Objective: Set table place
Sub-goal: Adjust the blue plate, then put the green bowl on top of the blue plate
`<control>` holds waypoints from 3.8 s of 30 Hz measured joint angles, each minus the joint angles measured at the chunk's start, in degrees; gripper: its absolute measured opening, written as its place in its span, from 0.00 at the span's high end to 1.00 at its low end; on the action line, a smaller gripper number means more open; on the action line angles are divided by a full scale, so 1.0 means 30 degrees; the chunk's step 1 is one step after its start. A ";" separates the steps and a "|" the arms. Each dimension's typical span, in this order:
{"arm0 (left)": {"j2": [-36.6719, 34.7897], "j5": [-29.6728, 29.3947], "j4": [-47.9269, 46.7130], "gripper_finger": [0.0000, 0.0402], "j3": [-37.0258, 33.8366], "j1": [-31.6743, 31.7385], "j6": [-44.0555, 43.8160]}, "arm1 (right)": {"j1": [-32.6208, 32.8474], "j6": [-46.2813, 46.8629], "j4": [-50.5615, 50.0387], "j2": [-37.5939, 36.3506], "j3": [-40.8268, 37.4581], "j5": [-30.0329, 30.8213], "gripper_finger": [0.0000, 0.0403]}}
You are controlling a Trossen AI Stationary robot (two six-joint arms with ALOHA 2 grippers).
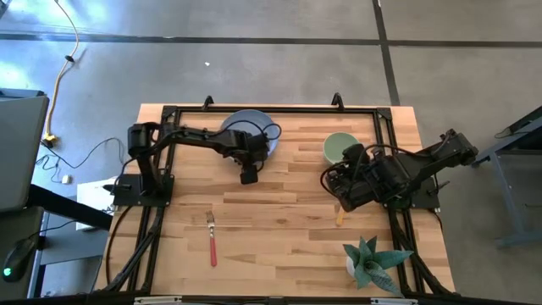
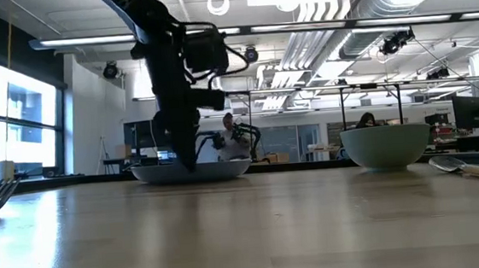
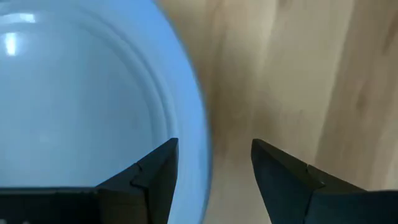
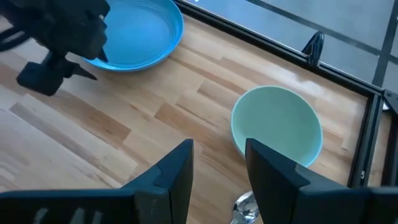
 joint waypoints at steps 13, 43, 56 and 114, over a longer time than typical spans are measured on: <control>0.0878 -0.1277 0.0098 0.84 0.0002 -0.0076 -0.0133 | 0.0000 -0.0133 -0.0007 -0.0002 -0.0007 0.0496 0.66; 0.1098 -0.1191 -0.0044 1.00 0.3716 -1.2481 -0.8838 | -0.0372 -0.3250 0.0079 -0.0643 -0.0015 0.0663 0.66; 0.3374 -0.0896 0.2670 1.00 0.3738 -1.4790 -0.9614 | -0.0357 -0.3796 0.2305 -0.0585 -0.0015 0.0633 0.66; -0.3765 -0.5113 -0.6665 0.40 0.3701 -1.2539 -1.4175 | -0.6053 -1.0270 0.1510 0.0414 -0.1855 -0.5159 0.66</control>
